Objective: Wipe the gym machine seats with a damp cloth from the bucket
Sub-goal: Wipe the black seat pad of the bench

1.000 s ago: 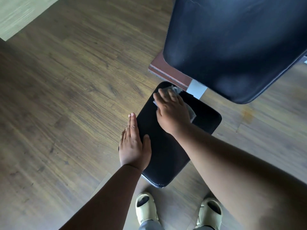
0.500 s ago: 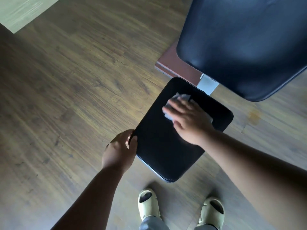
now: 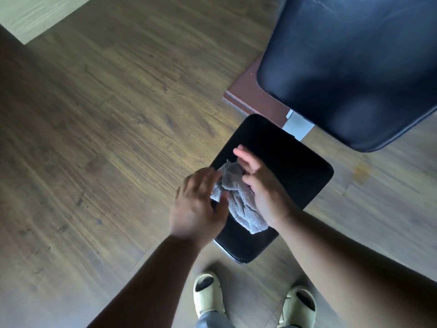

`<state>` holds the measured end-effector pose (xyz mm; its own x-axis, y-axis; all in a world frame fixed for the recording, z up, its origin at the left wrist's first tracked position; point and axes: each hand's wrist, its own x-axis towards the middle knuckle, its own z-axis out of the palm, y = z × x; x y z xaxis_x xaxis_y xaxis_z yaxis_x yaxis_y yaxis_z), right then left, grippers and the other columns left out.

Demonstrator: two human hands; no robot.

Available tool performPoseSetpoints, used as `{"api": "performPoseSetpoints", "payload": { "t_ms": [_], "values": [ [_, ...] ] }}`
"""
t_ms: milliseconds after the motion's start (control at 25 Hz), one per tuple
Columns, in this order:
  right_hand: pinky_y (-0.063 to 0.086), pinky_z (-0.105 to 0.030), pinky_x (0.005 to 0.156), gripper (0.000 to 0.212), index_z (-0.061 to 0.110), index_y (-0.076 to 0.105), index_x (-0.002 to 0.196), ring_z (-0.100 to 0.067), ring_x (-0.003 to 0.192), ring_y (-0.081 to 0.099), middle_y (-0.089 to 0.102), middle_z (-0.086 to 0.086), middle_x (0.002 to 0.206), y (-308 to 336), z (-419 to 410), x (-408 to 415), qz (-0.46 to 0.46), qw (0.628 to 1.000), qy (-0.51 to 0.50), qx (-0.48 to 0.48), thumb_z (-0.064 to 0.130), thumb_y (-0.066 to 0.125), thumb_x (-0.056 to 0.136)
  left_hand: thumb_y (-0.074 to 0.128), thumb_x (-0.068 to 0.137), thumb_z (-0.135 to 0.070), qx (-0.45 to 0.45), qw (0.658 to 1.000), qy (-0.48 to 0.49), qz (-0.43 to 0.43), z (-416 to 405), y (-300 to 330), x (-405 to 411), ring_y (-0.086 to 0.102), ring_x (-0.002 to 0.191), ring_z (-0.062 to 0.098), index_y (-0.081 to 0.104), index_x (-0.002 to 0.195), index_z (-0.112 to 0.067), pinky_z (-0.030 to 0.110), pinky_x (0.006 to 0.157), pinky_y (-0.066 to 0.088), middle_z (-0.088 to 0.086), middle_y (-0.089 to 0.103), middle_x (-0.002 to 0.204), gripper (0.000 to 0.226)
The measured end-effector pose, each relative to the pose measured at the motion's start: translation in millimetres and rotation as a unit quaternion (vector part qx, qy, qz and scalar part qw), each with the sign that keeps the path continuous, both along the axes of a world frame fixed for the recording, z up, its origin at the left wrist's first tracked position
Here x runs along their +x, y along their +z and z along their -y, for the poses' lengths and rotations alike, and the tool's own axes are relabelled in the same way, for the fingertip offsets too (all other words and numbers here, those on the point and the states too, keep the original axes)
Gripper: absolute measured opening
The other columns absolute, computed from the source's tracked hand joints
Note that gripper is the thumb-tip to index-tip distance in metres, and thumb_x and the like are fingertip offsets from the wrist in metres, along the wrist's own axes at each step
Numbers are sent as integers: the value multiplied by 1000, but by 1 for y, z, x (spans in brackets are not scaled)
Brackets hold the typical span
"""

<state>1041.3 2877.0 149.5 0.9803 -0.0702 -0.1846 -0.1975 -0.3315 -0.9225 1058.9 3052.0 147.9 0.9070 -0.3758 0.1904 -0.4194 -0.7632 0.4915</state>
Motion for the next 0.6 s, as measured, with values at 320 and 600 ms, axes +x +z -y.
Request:
{"api": "performPoseSetpoints", "payload": {
  "t_ms": [320, 600],
  "values": [
    [17, -49, 119, 59, 16, 40, 148, -34, 147, 23, 28, -16, 159, -50, 79, -13, -25, 871, -46, -489, 40, 34, 95, 29, 92, -67, 224, 968, 20, -110, 89, -27, -26, 2, 152, 28, 21, 156, -14, 45, 122, 1, 13, 7, 165, 84],
    [8, -44, 122, 67, 14, 27, 155, -30, 151, 14, 17, -12, 164, -53, 80, -13, -32, 869, -38, -492, 42, 28, 94, 35, 88, -74, 212, 974, 4, -74, 20, -31, -23, 25, 148, 21, 18, 157, -18, 40, 122, 14, 4, 25, 162, 90]
  ]
}}
